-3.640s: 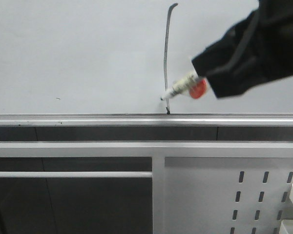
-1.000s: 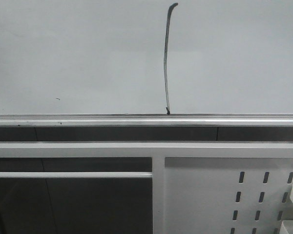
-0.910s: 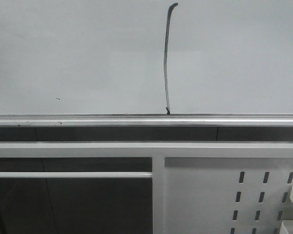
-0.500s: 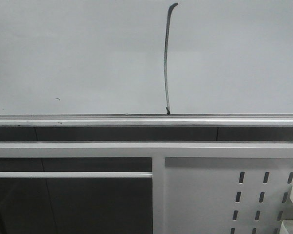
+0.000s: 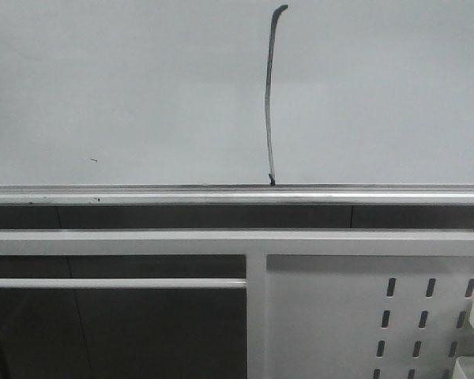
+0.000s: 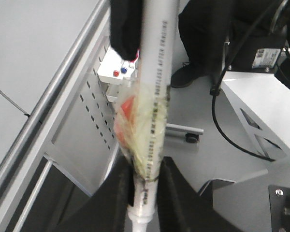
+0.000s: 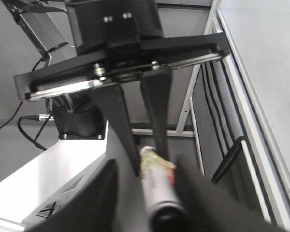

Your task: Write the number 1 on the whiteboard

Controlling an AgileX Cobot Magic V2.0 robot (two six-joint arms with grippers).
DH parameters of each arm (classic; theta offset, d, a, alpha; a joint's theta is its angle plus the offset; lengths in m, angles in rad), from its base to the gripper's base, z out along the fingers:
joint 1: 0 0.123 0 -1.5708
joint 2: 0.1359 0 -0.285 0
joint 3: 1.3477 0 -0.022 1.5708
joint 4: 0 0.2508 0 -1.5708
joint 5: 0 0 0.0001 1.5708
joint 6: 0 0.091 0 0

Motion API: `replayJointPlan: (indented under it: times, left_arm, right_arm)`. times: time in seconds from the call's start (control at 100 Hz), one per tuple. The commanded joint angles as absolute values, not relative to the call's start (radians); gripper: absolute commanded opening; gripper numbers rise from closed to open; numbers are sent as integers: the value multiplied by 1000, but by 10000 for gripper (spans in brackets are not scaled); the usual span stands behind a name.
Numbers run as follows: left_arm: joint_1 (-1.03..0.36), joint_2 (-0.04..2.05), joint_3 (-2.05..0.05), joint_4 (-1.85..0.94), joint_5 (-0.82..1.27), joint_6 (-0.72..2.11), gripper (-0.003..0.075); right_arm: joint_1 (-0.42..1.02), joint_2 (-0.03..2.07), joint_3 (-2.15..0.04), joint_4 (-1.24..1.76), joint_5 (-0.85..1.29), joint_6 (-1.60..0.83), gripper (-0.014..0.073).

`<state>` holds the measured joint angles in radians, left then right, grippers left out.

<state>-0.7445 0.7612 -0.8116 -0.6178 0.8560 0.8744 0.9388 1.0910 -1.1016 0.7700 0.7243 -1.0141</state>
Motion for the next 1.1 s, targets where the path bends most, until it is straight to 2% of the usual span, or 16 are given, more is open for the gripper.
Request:
replayJointPlan:
  times: [0.0, 0.05, 0.08, 0.15, 0.22, 0.27, 0.32, 0.37, 0.42, 0.48, 0.58, 0.75, 0.82, 0.97, 1.09]
  left_arm:
    - [-743, 764, -845, -693, 736, 854, -20]
    - [-743, 764, -829, -714, 703, 854, -20]
    - [-743, 764, -819, -730, 679, 854, -20]
    - [-743, 764, -785, -771, 603, 857, -20]
    - [-743, 764, -742, -820, 493, 859, -20]
    - [-743, 764, -705, -861, 391, 859, -20]
    - [-754, 764, -668, -896, 276, 859, -20]
    - [-775, 772, -636, -915, 162, 859, -20]
    - [-806, 787, -614, -917, 57, 859, -20]
    - [-855, 824, -604, -917, -21, 859, -20]
    - [-987, 927, -604, -917, -196, 857, -20]
    - [-1209, 1106, -604, -1033, -709, 846, -20]
    - [-1257, 1169, -604, -1093, -845, 789, -20]
    - [-1220, 1253, -616, -1090, -842, 684, -20]
    - [-1134, 1282, -652, -1070, -788, 630, -20]
  right_arm:
    - [940, 1051, -1132, 804, 713, -1017, 540]
    - [930, 1030, -1132, 783, 713, -999, 598]
    - [922, 1015, -1132, 763, 715, -982, 605]
    - [893, 969, -1132, 701, 724, -929, 583]
    - [858, 915, -1131, 630, 743, -840, 517]
    - [833, 875, -1123, 590, 765, -774, 423]
    - [810, 830, -1110, 551, 794, -701, 281]
    - [791, 780, -1091, 522, 821, -669, 77]
    - [777, 735, -1065, 494, 842, -664, -75]
    - [767, 683, -1024, 459, 834, -639, -46]
    - [760, 588, -935, 401, 782, -578, -48]
    - [756, 444, -806, 271, 704, -442, -48]
    - [756, 399, -781, 212, 717, -373, -48]
    - [756, 339, -767, 144, 773, -284, -48]
    - [756, 326, -767, 135, 790, -276, -48]
